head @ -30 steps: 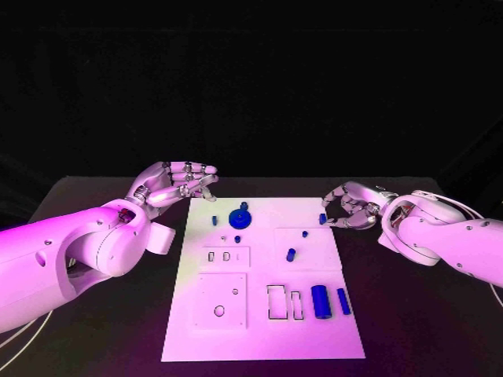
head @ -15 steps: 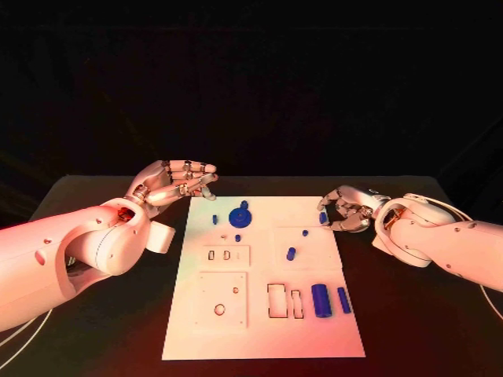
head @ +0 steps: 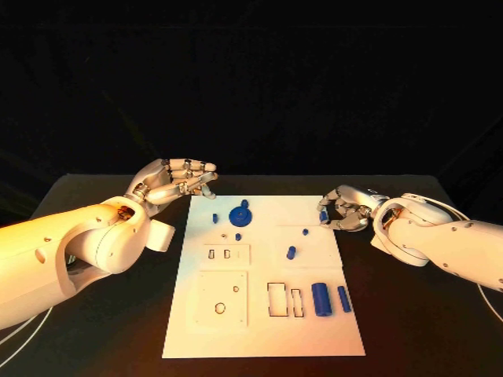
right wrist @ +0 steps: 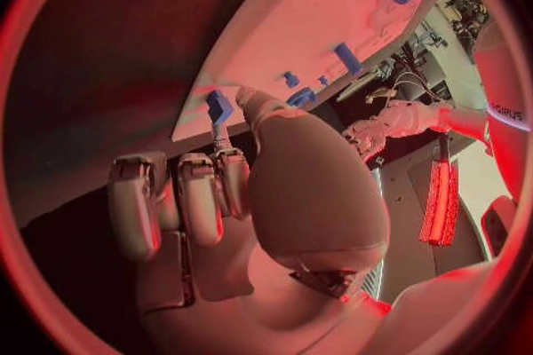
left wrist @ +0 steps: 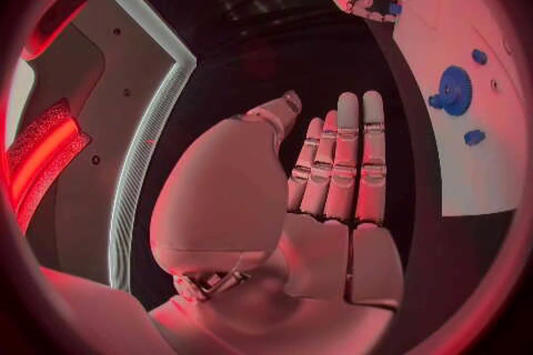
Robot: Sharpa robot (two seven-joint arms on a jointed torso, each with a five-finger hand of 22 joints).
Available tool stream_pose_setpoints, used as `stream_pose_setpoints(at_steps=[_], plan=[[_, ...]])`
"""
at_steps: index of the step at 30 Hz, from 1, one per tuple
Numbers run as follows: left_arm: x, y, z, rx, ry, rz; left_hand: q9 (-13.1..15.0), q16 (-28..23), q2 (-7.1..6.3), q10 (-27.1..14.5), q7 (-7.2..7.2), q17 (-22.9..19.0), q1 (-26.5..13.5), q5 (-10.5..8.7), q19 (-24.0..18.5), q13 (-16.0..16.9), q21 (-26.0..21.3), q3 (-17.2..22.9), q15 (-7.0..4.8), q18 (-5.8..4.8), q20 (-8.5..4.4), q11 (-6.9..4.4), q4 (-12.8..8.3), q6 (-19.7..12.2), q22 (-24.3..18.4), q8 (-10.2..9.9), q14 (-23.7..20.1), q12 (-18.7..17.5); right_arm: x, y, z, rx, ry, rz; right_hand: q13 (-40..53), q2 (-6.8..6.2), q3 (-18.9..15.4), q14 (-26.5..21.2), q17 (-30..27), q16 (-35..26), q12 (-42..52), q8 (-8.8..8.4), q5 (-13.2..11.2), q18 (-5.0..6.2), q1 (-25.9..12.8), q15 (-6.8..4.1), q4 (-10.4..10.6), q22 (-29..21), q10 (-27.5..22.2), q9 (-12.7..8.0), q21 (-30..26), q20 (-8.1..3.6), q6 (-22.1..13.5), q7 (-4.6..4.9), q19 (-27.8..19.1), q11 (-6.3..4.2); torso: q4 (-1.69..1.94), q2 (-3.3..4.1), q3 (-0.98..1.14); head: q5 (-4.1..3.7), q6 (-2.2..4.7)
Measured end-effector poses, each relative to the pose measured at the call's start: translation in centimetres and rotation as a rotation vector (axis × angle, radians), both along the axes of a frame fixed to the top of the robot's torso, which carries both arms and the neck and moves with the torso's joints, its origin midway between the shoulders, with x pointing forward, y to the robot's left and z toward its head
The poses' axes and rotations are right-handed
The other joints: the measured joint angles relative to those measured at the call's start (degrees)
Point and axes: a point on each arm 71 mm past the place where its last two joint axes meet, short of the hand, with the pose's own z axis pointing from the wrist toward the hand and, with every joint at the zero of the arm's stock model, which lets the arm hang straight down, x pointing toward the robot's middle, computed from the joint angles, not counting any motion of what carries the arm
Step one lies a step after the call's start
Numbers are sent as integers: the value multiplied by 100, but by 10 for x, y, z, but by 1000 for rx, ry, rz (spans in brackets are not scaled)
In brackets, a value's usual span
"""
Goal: Assemble the parts on the task board
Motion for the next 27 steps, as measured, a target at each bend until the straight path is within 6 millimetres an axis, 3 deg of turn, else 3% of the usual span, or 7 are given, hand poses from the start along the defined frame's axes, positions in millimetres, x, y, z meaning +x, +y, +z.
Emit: stream_pose_setpoints(at_steps=[4,27], plan=[[0,0,0,0,0,0,0,0,0,0,0,0,0,0,0,0,-2,0,0,0,0,0,0,0,0,0,0,0,0,-1,0,-1,0,-3,0,70,101,0,0,0,39,116,0,0,-10,0,14,0,40,26,3,0,190,-48,0,-40,0,-1,0,-5,-3],[-1,0,0,-1,5,-11,4,0,0,0,0,4,0,0,-24,0,23,0,21,0,24,0,0,0,26,0,-22,0,2,-3,0,-4,-10,-21,0,76,132,0,-2,0,39,119,0,-1,-15,0,-17,-2,40,19,23,0,188,-46,0,-40,3,-1,0,-11,-13]])
